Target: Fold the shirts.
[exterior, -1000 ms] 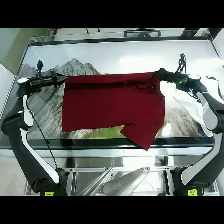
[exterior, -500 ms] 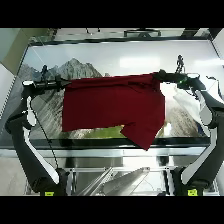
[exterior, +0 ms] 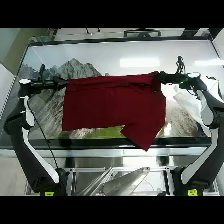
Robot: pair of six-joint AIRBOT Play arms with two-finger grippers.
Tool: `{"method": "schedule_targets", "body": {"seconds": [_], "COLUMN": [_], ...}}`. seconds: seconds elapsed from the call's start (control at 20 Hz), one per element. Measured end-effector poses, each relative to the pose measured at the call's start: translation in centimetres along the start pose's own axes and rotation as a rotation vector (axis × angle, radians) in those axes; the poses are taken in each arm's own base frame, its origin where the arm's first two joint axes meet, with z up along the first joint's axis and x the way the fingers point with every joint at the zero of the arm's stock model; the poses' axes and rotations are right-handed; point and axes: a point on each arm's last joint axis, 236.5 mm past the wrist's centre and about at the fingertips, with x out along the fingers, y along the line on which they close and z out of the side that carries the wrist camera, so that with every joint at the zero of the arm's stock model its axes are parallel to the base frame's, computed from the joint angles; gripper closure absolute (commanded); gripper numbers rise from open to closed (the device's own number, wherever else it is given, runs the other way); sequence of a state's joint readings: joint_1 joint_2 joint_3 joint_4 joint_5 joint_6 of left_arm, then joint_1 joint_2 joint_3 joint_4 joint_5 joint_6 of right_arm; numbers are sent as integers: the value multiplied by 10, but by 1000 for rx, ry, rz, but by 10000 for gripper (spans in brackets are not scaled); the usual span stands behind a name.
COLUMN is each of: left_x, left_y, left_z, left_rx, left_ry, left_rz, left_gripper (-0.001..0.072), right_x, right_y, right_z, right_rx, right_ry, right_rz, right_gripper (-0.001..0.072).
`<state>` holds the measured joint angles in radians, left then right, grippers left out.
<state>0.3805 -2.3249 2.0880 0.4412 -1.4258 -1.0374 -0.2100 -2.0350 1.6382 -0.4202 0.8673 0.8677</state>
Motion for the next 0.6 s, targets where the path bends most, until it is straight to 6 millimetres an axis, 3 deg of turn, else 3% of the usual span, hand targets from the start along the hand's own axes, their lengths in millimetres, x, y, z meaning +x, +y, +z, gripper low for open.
{"method": "schedule_targets", "body": {"seconds": [0.15, 0.3, 0.35, 0.4, 0.6], "left_x": [-39, -86, -100, -110, -131], "left_y": [-17, -34, -40, -43, -51], "left_z": [3, -3, -11, -22, -94], "left_rx": [-24, -56, -66, -81, -172], "left_ry": [-13, -26, -9, 18, 184], "left_rz": [-2, 24, 46, 76, 244], "left_gripper": [415, 416, 418, 472, 480], "right_x": [-33, -77, -92, -106, -152], "right_y": [9, 22, 26, 31, 47], "right_z": [15, 13, 8, -1, -46], "right_rx": [7, 5, 7, 7, 26], "right_ry": [-4, 61, 92, 127, 241], "right_rz": [14, 24, 23, 20, -8], "right_gripper": [418, 418, 419, 420, 419]}}
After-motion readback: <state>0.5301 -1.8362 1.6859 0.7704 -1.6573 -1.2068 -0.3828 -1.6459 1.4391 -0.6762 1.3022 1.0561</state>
